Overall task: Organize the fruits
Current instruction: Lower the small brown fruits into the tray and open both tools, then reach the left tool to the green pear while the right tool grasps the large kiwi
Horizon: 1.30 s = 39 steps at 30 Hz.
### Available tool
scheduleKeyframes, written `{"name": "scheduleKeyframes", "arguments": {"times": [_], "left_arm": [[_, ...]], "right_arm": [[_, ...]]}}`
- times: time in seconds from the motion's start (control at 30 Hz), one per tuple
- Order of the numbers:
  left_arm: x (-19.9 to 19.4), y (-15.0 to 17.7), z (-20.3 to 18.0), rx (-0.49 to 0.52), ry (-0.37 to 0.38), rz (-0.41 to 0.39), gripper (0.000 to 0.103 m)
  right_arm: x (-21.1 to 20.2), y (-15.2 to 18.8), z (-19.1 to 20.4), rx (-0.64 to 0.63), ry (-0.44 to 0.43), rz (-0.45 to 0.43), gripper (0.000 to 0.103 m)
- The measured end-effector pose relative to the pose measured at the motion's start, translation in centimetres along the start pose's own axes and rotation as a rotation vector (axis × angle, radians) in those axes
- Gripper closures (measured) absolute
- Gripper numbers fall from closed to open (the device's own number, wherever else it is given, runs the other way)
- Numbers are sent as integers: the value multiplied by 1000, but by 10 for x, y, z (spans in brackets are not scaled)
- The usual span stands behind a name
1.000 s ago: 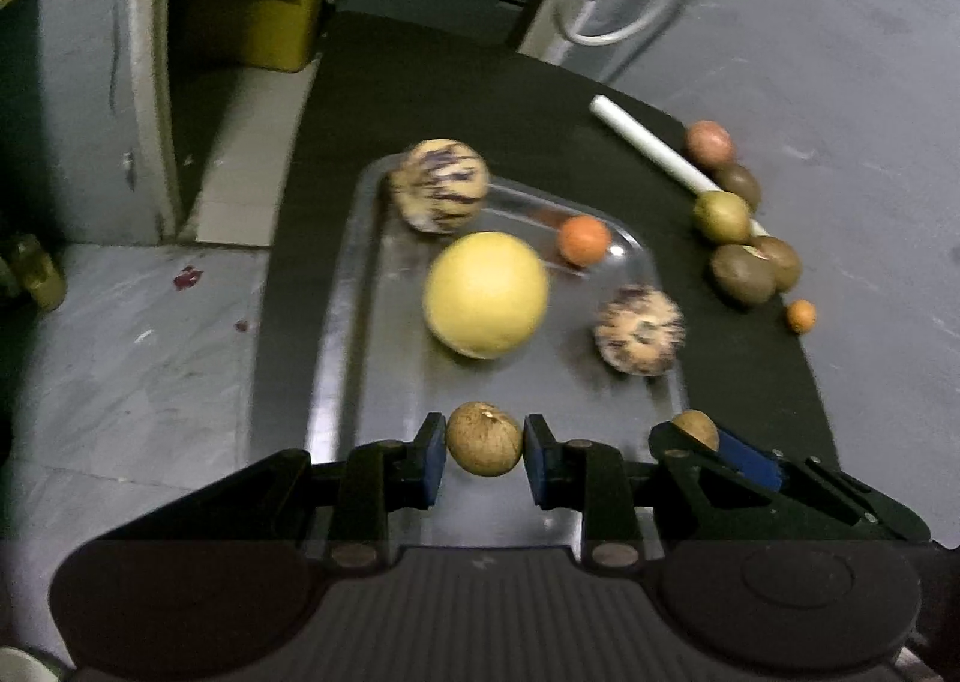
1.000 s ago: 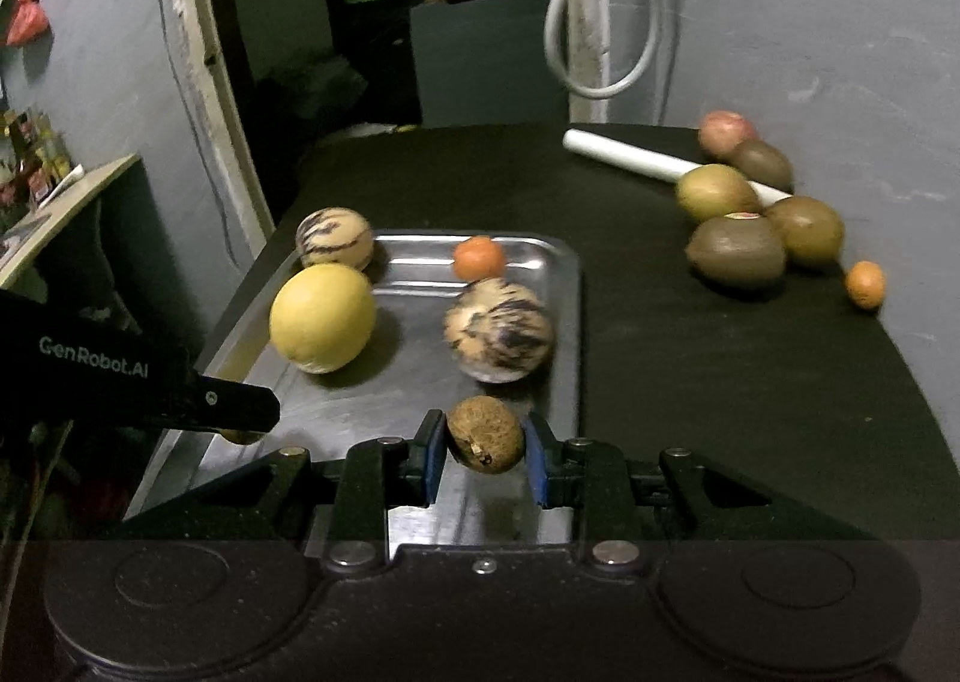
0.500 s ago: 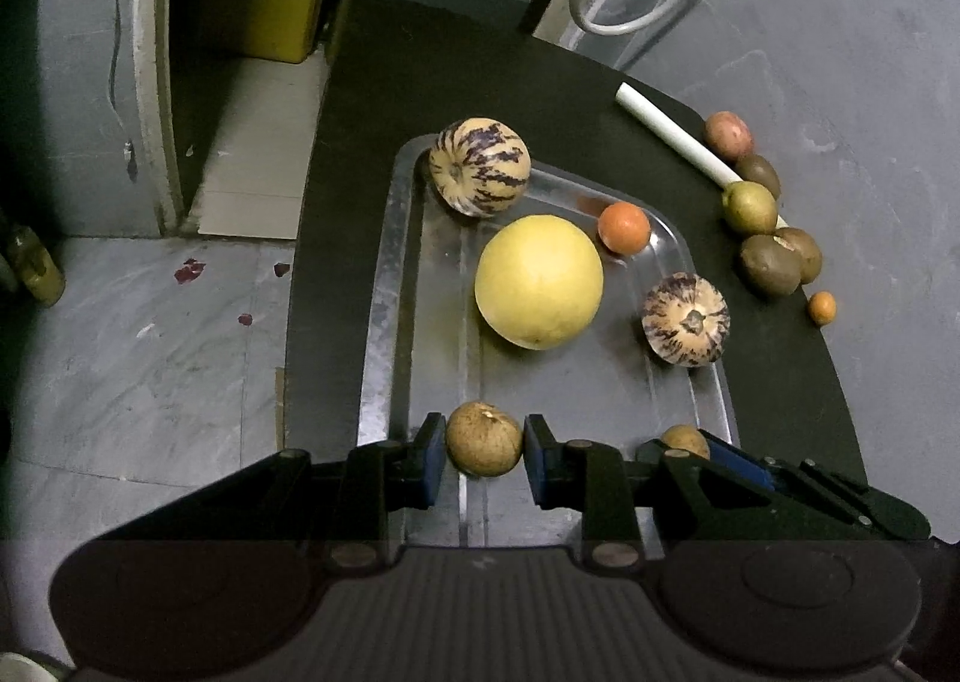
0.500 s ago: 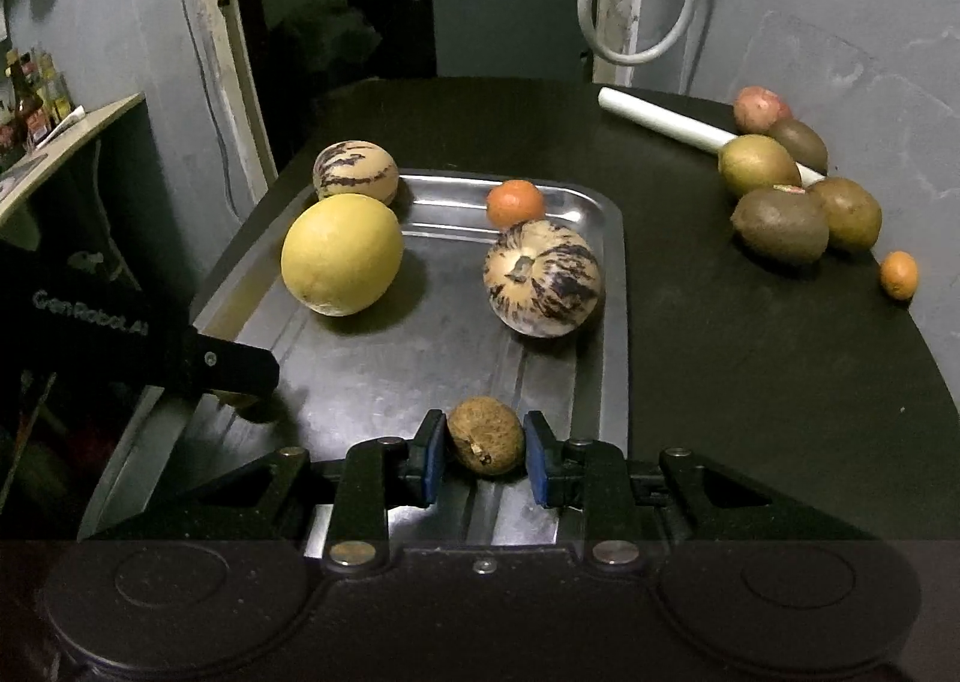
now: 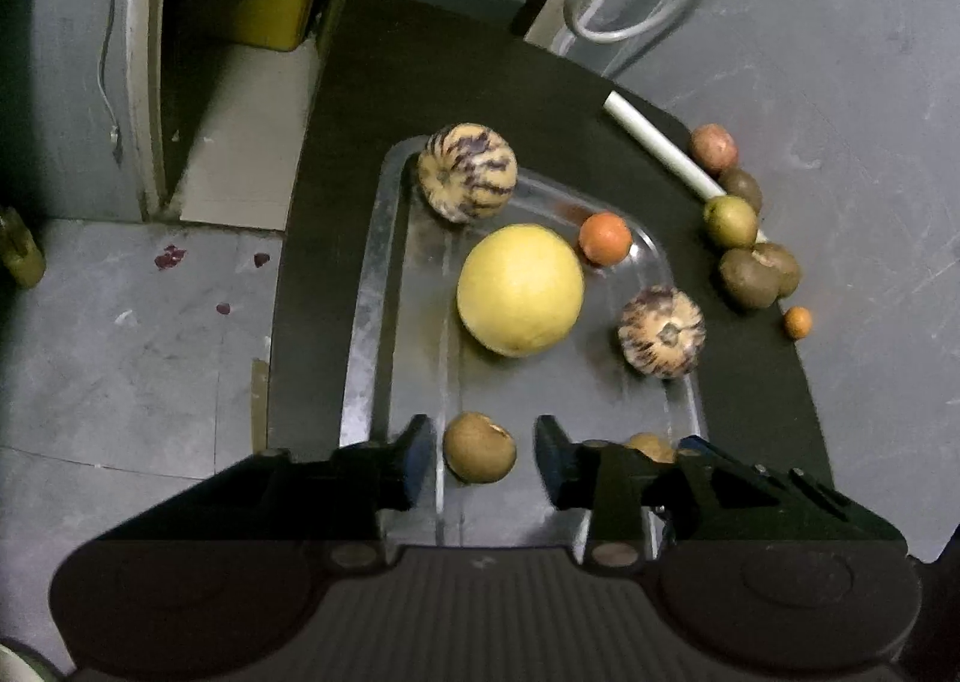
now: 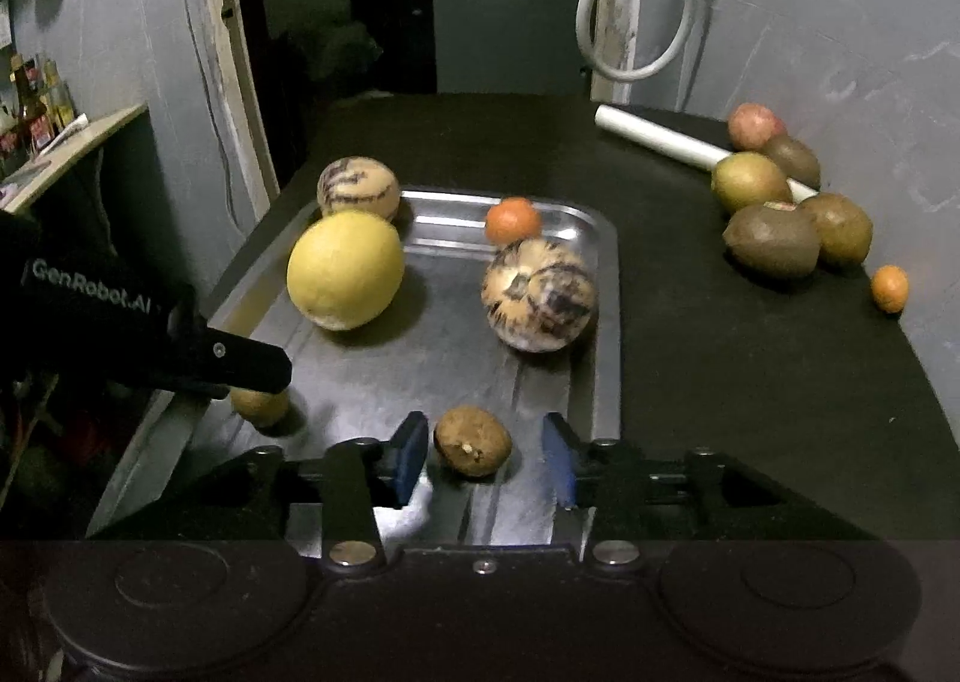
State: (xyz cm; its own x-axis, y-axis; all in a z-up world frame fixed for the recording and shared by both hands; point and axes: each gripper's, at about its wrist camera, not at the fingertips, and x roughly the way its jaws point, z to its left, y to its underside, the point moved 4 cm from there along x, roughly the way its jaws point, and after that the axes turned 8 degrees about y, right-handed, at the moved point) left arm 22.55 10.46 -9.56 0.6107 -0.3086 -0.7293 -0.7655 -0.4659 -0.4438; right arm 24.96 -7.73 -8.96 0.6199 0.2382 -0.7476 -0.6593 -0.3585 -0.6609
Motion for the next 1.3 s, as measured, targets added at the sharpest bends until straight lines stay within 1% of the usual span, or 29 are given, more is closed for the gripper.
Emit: {"name": "scheduleKeyframes", "arguments": {"times": [0.07,0.13,0.17,0.2,0.23,0.27,0.33,0.4,0.53,0.63,0.7,0.77,0.87,0.93,1.07,1.3], "left_arm": [[-5,-1,-4,13,-1,-10,50],[-11,-2,-8,23,1,-14,39],[-14,-2,-10,30,-3,-18,35],[-18,-1,-11,39,-8,-22,27],[-21,0,-14,51,-15,-22,19],[-24,2,-16,67,-21,-17,16],[-29,7,-19,97,-22,-1,8],[-34,11,-20,120,-36,10,4],[-40,20,-24,169,-88,46,1],[-42,23,-28,203,-127,78,1],[-41,25,-31,232,-156,102,1],[-39,28,-36,281,-186,133,1],[-32,36,-44,356,-211,186,1],[-26,41,-52,399,-214,219,1],[-15,49,-71,456,-191,264,1],[12,54,-112,560,-146,307,1]], "right_arm": [[-5,-2,-4,9,-1,-9,49],[-12,-4,-8,19,-12,-22,37],[-16,-5,-9,21,-19,-31,33],[-20,-6,-11,19,-25,-40,24],[-24,-7,-12,16,-35,-45,20],[-27,-7,-13,12,-48,-48,18],[-32,-8,-14,-6,-72,-46,9],[-38,-7,-15,-32,-87,-47,4],[-47,2,-20,-71,-107,-16,1],[-51,16,-28,-42,-121,51,1],[-55,23,-35,-21,-125,79,1],[-58,30,-42,-13,-121,103,1],[-64,40,-55,-2,-101,128,1],[-67,45,-65,13,-80,141,1],[-67,55,-87,65,-37,162,1],[-58,65,-127,166,51,186,1]]}}
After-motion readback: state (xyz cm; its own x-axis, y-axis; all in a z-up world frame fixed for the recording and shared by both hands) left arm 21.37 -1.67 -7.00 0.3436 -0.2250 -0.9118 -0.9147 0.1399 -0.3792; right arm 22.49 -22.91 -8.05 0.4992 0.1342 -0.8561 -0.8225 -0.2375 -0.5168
